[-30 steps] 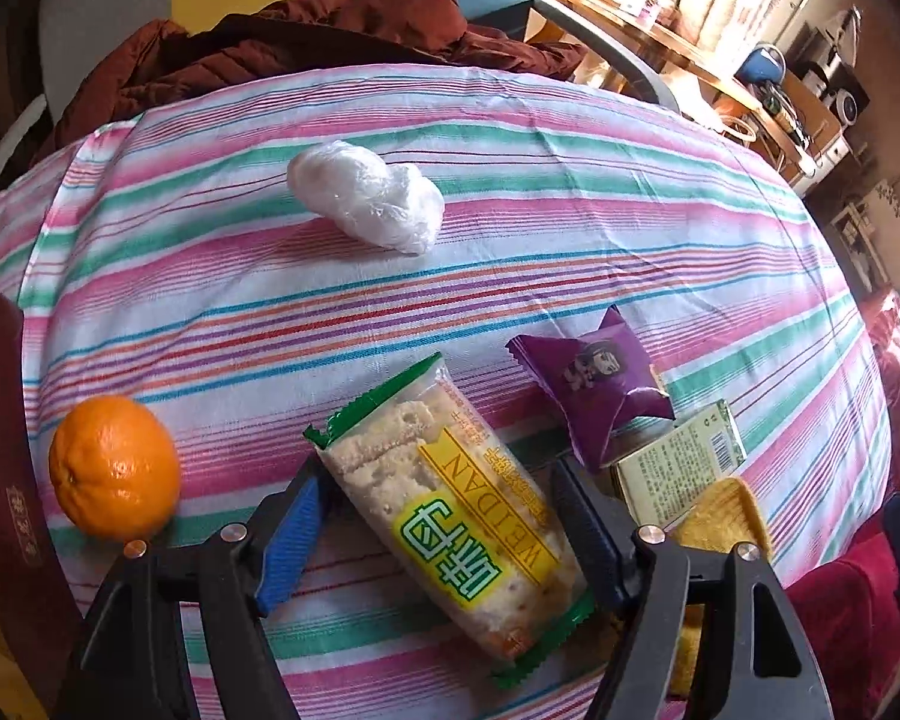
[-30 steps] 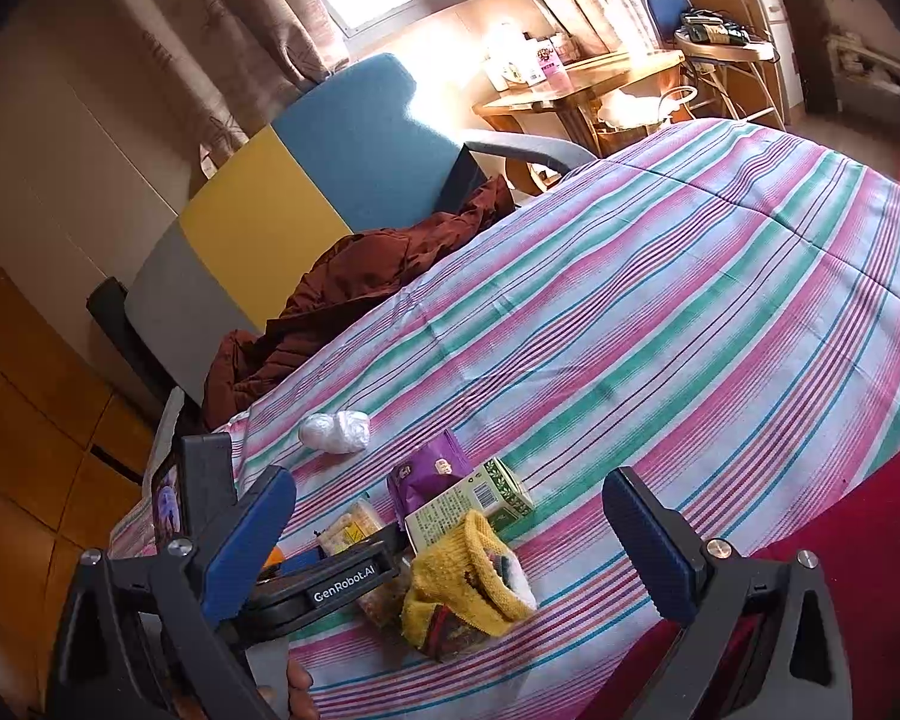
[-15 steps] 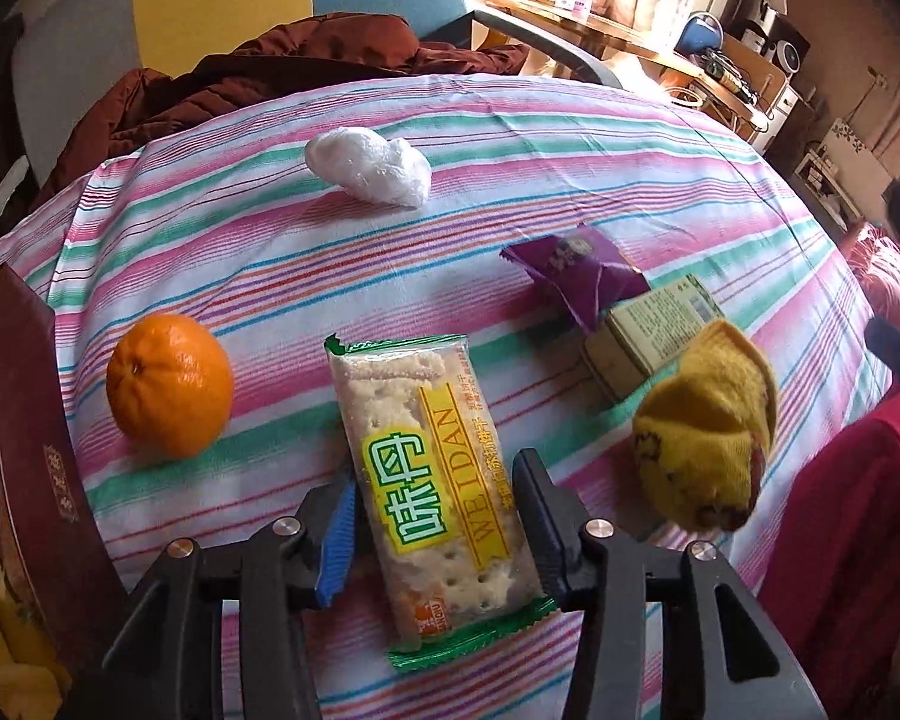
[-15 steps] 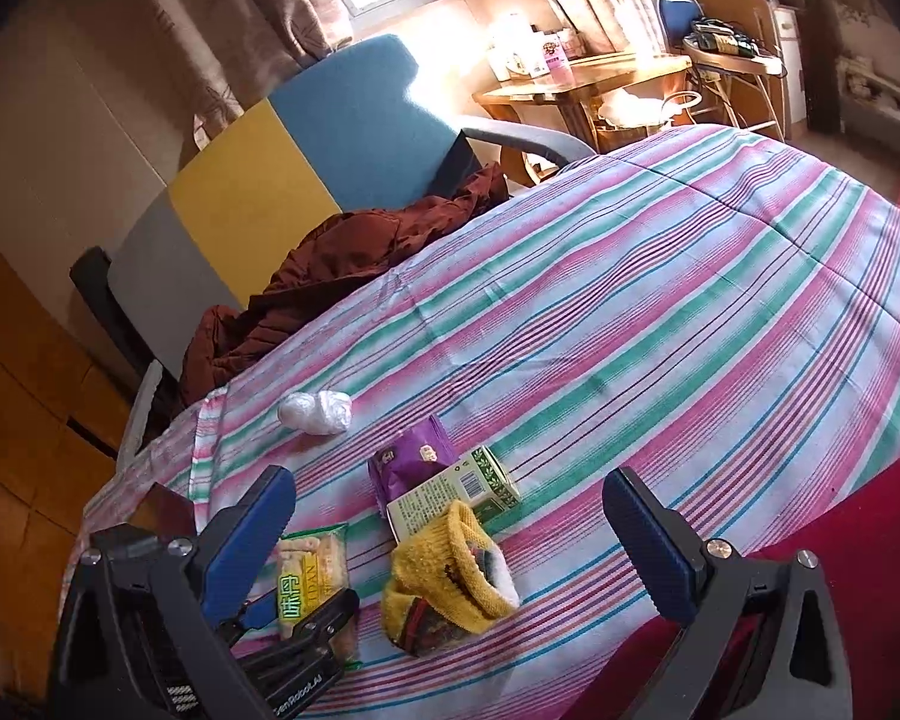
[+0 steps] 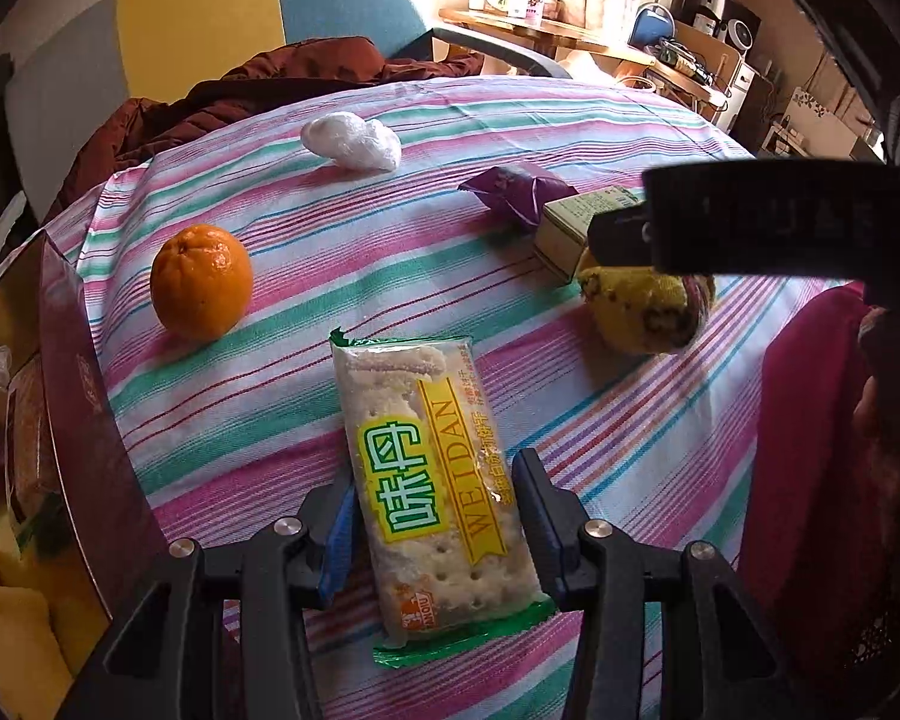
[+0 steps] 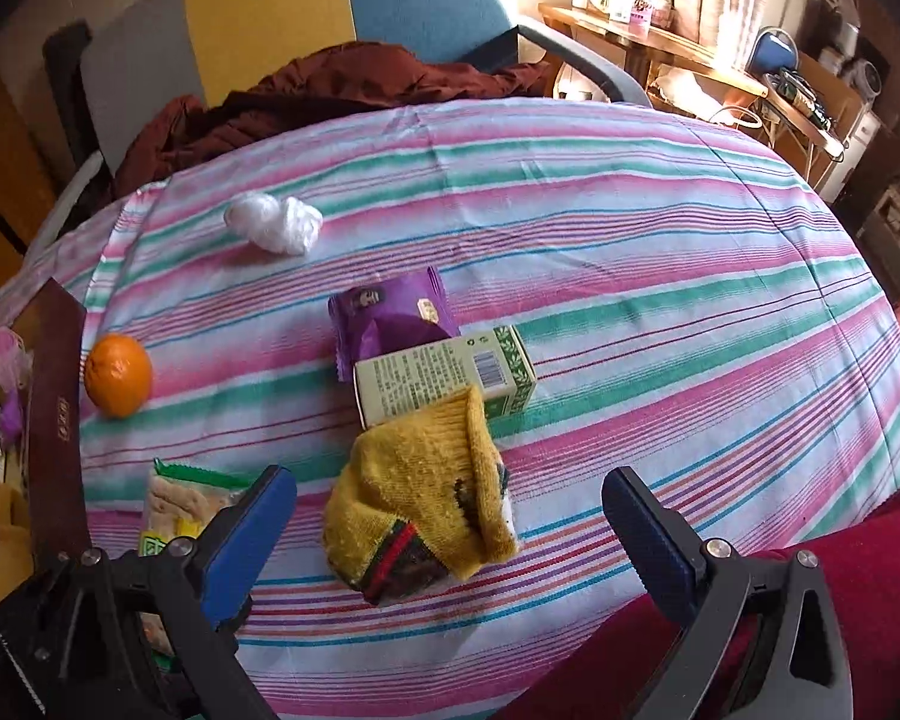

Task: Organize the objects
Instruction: 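Grasp the WEIDAN cracker packet with the left tool, then grasp the yellow knit sock with the right tool while the left tool holds the cracker packet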

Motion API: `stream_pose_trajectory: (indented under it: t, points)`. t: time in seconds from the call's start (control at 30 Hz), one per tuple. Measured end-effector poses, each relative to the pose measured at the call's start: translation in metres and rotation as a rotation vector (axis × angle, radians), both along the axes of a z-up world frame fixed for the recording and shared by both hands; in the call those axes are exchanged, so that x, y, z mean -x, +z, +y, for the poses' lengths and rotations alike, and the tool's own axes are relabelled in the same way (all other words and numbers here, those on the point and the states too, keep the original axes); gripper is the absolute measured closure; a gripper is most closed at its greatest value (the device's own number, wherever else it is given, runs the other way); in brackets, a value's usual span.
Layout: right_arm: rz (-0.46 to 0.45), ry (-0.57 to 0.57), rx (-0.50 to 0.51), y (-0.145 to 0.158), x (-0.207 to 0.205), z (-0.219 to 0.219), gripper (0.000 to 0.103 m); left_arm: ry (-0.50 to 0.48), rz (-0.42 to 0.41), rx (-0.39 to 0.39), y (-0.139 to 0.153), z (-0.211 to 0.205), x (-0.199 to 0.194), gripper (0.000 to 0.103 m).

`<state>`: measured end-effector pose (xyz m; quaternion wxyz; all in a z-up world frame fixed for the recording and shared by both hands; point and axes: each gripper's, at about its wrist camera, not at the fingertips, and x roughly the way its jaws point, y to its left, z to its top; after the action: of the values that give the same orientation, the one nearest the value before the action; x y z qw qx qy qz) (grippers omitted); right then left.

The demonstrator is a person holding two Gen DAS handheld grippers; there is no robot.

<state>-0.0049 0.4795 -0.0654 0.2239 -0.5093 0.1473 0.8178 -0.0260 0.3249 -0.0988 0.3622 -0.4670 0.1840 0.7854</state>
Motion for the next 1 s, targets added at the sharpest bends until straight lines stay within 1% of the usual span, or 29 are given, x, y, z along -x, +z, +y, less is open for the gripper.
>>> stream_pose_trajectory:
  t: [0.13, 0.37, 0.43, 0.5, 0.53, 0.6, 0.63, 0.67, 0.9, 1.0]
  points:
    - [-0.046, 0.028, -0.008, -0.007, 0.004, -0.006, 0.004, -0.013, 0.027, 0.0, -0.002, 0.004, -0.001, 0.053]
    - [-0.058, 0.037, -0.005, -0.008, 0.007, -0.008, 0.005, -0.011, 0.045, -0.008, -0.003, 0.003, -0.004, 0.053]
    - [-0.064, 0.036, -0.009, -0.009, 0.007, -0.009, 0.011, -0.011, 0.052, -0.01, -0.004, 0.002, -0.005, 0.053]
    - [-0.074, 0.04, -0.01, -0.011, 0.009, -0.009, 0.019, -0.01, 0.055, -0.011, -0.003, 0.002, -0.006, 0.053]
    - [-0.076, 0.045, -0.01, -0.011, 0.009, -0.01, 0.021, -0.01, 0.056, -0.012, -0.003, 0.002, -0.006, 0.053]
    - [-0.08, 0.058, -0.011, -0.011, 0.01, -0.012, 0.03, -0.011, 0.059, -0.012, -0.003, 0.002, -0.007, 0.053]
    - [-0.083, 0.067, -0.01, -0.012, 0.011, -0.013, 0.032, -0.011, 0.061, -0.012, -0.004, 0.002, -0.007, 0.053]
    - [-0.086, 0.073, -0.009, -0.013, 0.012, -0.014, 0.037, -0.012, 0.063, -0.012, -0.004, 0.002, -0.008, 0.053]
    - [-0.07, 0.096, 0.011, -0.011, 0.011, -0.017, 0.042, -0.017, 0.079, -0.014, -0.004, 0.001, -0.009, 0.053]
    - [-0.041, 0.115, 0.031, -0.008, 0.009, -0.019, 0.044, -0.022, 0.086, -0.014, -0.004, 0.0, -0.011, 0.053]
